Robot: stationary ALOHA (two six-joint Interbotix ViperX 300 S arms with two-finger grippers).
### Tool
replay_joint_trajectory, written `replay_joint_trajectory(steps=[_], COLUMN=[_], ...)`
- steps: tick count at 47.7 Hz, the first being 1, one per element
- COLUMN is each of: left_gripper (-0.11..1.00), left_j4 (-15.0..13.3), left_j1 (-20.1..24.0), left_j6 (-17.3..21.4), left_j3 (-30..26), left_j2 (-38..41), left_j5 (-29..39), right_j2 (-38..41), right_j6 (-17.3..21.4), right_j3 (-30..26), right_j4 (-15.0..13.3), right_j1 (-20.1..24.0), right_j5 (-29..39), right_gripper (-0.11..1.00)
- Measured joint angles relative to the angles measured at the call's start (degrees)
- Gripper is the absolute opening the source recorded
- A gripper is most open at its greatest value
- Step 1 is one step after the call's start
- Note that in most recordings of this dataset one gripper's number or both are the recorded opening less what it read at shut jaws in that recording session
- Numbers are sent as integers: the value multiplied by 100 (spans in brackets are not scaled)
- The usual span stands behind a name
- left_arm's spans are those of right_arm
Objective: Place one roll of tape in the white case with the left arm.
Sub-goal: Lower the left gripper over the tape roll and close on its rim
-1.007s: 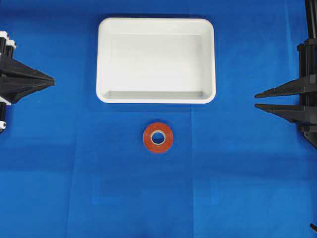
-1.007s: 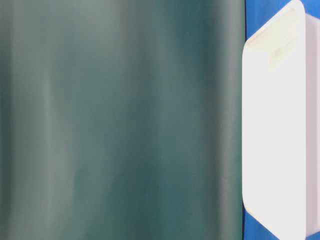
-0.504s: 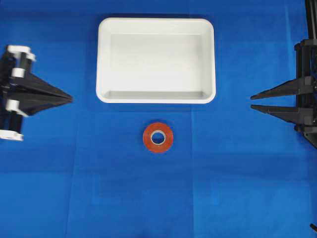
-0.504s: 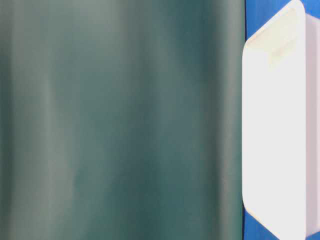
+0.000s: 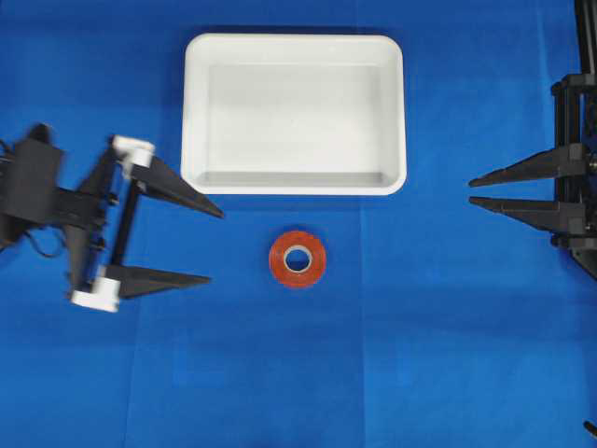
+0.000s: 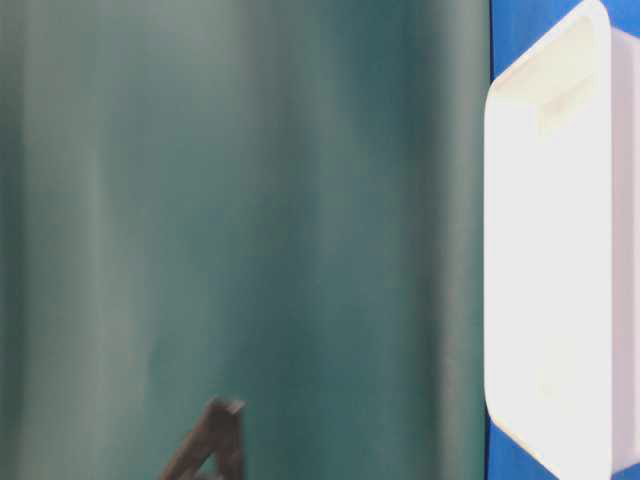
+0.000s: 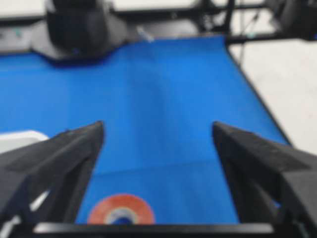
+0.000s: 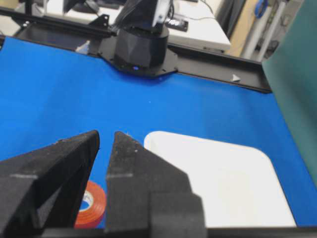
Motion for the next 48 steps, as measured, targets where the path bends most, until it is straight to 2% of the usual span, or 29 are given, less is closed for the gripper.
replay_joint_trajectory(steps=[8, 27, 48], left_gripper=[90, 90, 90], left_j4=[0, 0, 9], left_j1=[0, 0, 0], left_j6=[-123, -105, -88], left_j3=[-457, -1925, -2874], left_j2=[606, 2259, 3709], left_j5=[589, 2848, 3735], right_j2=[44, 123, 255], right_j6=[0, 9, 18], right_j3=[0, 0, 18], right_j4=[0, -9, 0], right_j1=[-9, -9, -9], right_j5=[0, 9, 35], right_gripper=[-11, -11, -11])
